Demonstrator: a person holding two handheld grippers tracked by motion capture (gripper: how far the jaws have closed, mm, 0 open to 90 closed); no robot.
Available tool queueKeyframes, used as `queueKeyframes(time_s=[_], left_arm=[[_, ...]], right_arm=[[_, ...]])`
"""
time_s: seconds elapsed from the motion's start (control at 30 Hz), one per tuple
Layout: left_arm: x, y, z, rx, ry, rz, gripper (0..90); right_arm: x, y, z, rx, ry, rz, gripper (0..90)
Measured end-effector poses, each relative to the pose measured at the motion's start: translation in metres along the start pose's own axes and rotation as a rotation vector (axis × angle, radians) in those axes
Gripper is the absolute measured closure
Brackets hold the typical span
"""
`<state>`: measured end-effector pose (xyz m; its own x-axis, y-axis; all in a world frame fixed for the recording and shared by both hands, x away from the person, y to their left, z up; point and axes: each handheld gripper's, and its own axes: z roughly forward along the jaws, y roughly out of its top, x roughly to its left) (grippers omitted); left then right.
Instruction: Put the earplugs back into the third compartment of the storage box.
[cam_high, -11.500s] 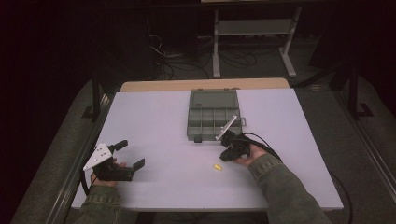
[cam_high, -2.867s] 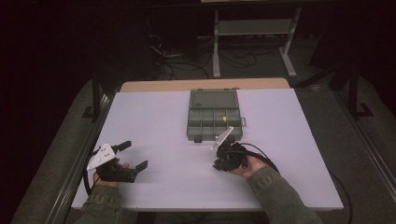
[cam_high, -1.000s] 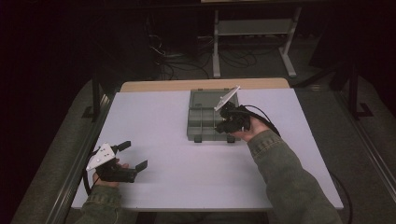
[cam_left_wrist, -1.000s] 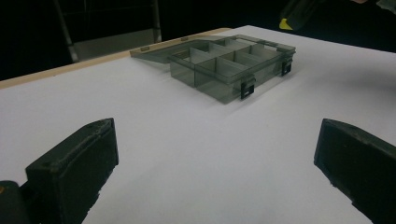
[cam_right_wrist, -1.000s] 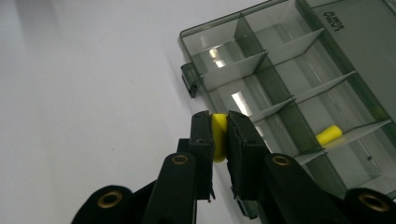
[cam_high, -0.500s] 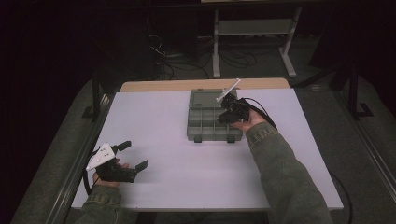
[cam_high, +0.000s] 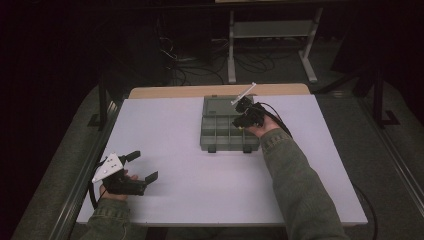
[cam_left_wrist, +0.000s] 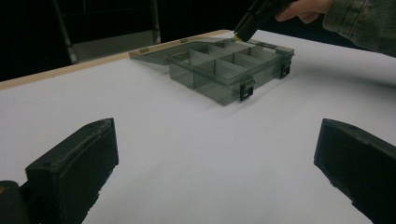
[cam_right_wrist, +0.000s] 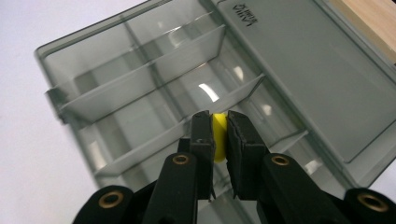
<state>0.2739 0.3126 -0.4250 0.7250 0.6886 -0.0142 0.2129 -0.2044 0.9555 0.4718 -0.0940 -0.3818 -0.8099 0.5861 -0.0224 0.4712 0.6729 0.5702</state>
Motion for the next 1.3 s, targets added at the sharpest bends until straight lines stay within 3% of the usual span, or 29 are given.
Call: queueKeyframes(time_s=[0.17,0.43,0.67,0.9,1.07,1.3], left_arm=[[0.000,0.000,0.000,-0.003,-0.002,-0.001,0.0],[0.000,0.000,0.001,-0.003,-0.006,-0.001,0.0],[0.000,0.000,0.001,-0.001,-0.005,0.001,0.0],[0.000,0.000,0.001,0.000,-0.006,0.001,0.0],[-0.001,0.000,0.001,0.001,-0.006,0.001,0.0],[-0.001,0.000,0.001,0.004,-0.005,0.005,0.0]], right_arm=[[-0.002,0.007,0.011,0.013,-0.013,0.005,79.4],[-0.007,0.004,0.022,0.054,-0.043,0.047,77.7],[-0.009,0.003,0.017,0.025,-0.046,0.070,53.2],[-0.010,0.001,0.002,-0.019,-0.022,0.095,31.4],[-0.012,-0.003,-0.006,-0.035,-0.033,0.113,14.2],[-0.011,-0.010,-0.020,-0.072,-0.024,0.126,8.1]])
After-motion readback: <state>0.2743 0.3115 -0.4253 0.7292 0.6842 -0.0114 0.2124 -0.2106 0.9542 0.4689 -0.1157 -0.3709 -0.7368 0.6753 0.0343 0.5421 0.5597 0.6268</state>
